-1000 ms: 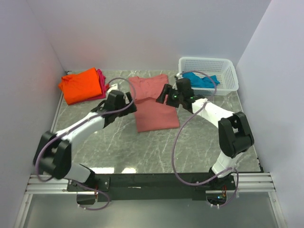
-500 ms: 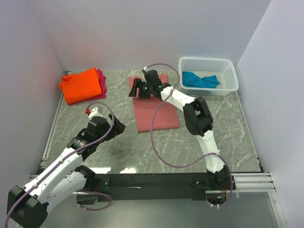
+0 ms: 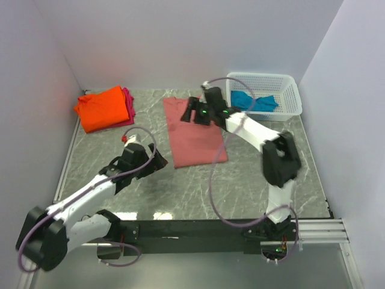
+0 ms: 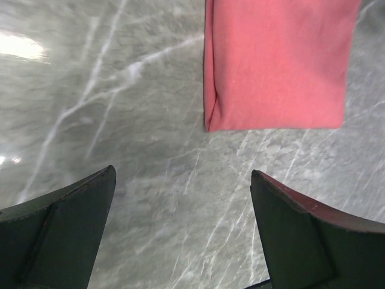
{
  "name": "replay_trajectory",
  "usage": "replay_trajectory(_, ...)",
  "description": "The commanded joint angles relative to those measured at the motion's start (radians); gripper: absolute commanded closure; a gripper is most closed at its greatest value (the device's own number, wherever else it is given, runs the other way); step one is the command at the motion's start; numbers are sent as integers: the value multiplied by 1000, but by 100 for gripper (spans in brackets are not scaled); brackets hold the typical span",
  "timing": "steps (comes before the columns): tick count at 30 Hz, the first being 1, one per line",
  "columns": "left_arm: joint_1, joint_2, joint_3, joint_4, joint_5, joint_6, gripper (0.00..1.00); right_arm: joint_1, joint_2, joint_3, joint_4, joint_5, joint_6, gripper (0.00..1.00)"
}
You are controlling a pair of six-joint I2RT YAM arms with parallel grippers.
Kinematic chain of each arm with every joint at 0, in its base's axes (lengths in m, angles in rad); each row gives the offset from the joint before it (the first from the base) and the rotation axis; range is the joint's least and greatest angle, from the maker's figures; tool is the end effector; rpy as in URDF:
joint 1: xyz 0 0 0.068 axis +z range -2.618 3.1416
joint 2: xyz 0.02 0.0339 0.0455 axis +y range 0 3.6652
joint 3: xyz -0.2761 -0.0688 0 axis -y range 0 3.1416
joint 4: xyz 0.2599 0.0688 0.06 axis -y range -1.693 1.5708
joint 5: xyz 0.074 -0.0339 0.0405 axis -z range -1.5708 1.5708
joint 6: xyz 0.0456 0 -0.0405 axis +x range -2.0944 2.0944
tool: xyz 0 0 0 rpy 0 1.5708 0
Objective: Fold and stack the t-shirts
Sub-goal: Fold the tshirt
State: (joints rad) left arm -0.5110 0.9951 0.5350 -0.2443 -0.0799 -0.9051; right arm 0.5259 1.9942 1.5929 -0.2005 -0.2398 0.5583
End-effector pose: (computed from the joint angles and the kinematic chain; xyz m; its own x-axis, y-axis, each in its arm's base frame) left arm 0.1939 -0.1045 0.2061 -0.6905 -0.5116 -0.5113 -0.1759 0.8044 -0.5674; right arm 0.4215 0.2572 0.2520 -0.7633 0.1519 -0.6279 -0.2978 0.7797 0.5507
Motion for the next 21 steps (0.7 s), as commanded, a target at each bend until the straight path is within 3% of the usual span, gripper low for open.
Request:
replay_trajectory(1, -15, 138, 66, 160, 65, 35, 1, -53, -307, -344, 139, 53, 23, 23)
replay_trajectory(4, -29, 276, 126, 233, 101, 58, 7, -141, -456, -590, 164, -1, 75, 23)
replay_trajectory(9, -49, 457, 215, 289, 135, 72, 29, -224, -593, -804, 135, 34, 63, 27)
replay_trajectory(10, -52, 505, 223, 290, 141, 72, 37, -240, -618, -841, 131, 37, 58, 28)
replay_trajectory(12, -63, 543, 247, 286, 152, 69, 49, -259, -629, -872, 128, 36, 60, 33)
replay_trajectory(15, -90, 594, 252, 277, 143, 63, 59, -282, -605, -880, 122, 25, 65, 37)
replay_trajectory(21, -135, 619, 244, 206, 83, 40, 65, -285, -531, -870, 161, -30, 83, 41)
